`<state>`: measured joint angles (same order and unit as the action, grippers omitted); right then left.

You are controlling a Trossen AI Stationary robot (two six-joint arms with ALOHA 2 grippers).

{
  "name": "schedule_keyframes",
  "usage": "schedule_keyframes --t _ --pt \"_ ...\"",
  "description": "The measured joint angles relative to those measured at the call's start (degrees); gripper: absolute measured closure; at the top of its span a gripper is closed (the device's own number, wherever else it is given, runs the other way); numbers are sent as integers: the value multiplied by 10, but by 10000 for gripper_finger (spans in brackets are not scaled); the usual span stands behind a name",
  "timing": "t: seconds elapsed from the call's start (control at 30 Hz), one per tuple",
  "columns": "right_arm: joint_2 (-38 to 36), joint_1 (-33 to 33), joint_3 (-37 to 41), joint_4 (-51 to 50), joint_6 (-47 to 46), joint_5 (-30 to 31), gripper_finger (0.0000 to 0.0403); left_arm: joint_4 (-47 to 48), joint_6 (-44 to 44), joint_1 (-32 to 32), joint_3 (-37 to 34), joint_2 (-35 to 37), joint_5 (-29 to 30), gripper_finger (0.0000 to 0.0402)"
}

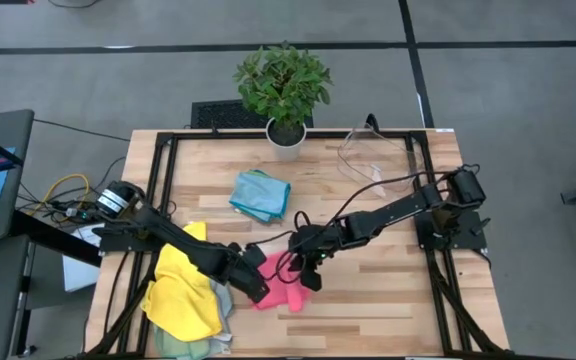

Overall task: Fold microfiber towels
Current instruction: Fold the pink microfiber towel

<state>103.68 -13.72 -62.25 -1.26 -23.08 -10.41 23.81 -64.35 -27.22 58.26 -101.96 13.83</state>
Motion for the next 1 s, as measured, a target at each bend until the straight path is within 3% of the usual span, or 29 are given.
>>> schedule_keyframes --t 0.2,0.47,0.83,1.0 --pt "-1 4 -4 3 -4 -1 382 -73 6 9 -15 -10 -1 401" --pt "-1 4 -15 -2 -10 0 377 -182 30 44 -16 -64 -53 401" --pt "-1 4 -15 4 -25 2 378 -232 69 105 -11 -69 -59 401" --pt "-1 11 -15 0 -25 1 378 -228 63 112 -10 -37 -109 402"
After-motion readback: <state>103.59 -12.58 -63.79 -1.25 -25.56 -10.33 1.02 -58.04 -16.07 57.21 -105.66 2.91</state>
